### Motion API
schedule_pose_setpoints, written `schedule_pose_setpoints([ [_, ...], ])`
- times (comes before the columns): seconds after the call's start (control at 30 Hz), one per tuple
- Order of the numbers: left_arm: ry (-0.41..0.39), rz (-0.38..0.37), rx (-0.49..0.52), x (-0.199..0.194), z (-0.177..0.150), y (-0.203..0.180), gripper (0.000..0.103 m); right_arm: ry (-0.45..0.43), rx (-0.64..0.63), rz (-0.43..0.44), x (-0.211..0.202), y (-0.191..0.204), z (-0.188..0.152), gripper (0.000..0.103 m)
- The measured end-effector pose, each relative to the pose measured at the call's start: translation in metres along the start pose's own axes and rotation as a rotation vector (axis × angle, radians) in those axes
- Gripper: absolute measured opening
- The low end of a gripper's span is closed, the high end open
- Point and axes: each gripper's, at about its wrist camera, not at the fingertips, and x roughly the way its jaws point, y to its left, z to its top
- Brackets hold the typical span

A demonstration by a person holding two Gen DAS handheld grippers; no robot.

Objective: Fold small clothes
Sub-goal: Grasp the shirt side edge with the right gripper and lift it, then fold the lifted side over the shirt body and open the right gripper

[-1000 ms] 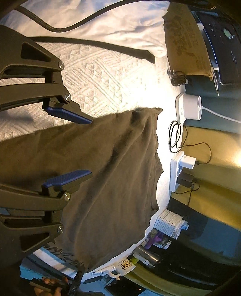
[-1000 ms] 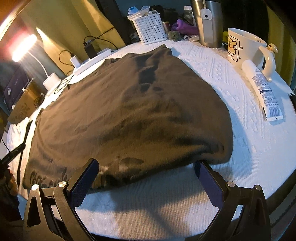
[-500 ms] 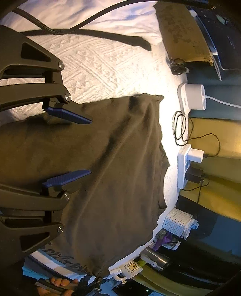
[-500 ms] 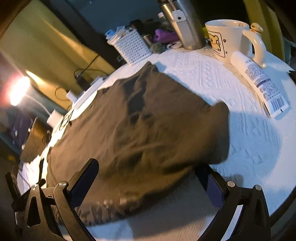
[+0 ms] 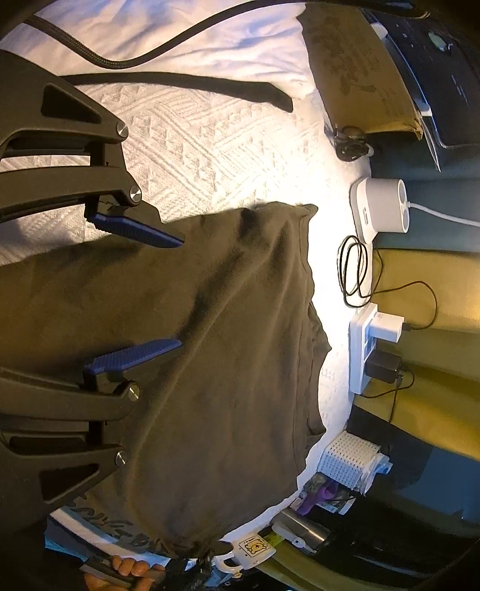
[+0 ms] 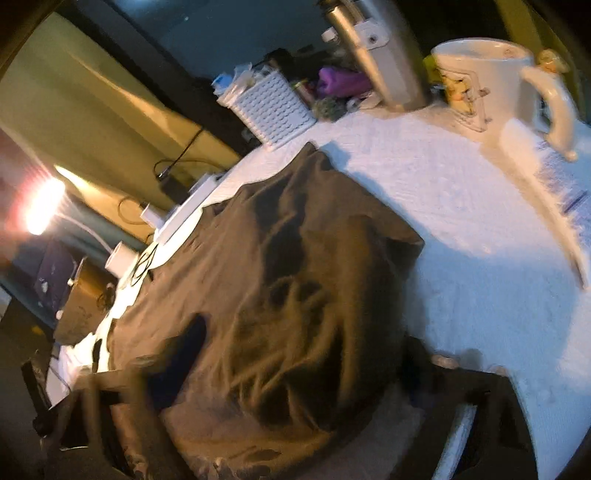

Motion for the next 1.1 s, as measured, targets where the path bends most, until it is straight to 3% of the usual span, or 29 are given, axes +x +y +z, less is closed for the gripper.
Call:
schedule_pose_setpoints([
  [0.07,0.001,-0.003,-0.002,0.001,0.001,-0.001,0.051,-0.007,-0.027,-0.039,0.004,0.001,0.001,0.039],
  [0.13,-0.001,-0.004,-0.005,0.002,0.002,0.0,0.051,0.0,-0.019,-0.041,0.006,-0.005,0.003,0.021],
  [0.23,-0.007,-0.004,-0.008,0.001,0.003,0.001,0.051,-0.002,-0.017,-0.032,0.002,-0.01,0.003,0.015],
  [0.43,-0.03,-0.021,-0.004,-0.004,0.006,0.005,0.051,-0.051,-0.051,-0.01,-0.016,0.01,0.012,0.012],
  [0.7,-0.088,-0.052,-0.023,-0.018,0.004,0.026,0.051,-0.103,-0.246,0.057,-0.031,0.103,0.029,0.011],
  [0.87,-0.114,-0.061,-0.047,-0.028,-0.002,0.043,0.051,-0.082,-0.375,0.117,-0.02,0.17,0.025,0.011],
  [1.1,-0.143,-0.059,-0.087,-0.043,-0.014,0.073,0.051,0.022,-0.527,0.22,0.013,0.253,-0.017,0.01],
])
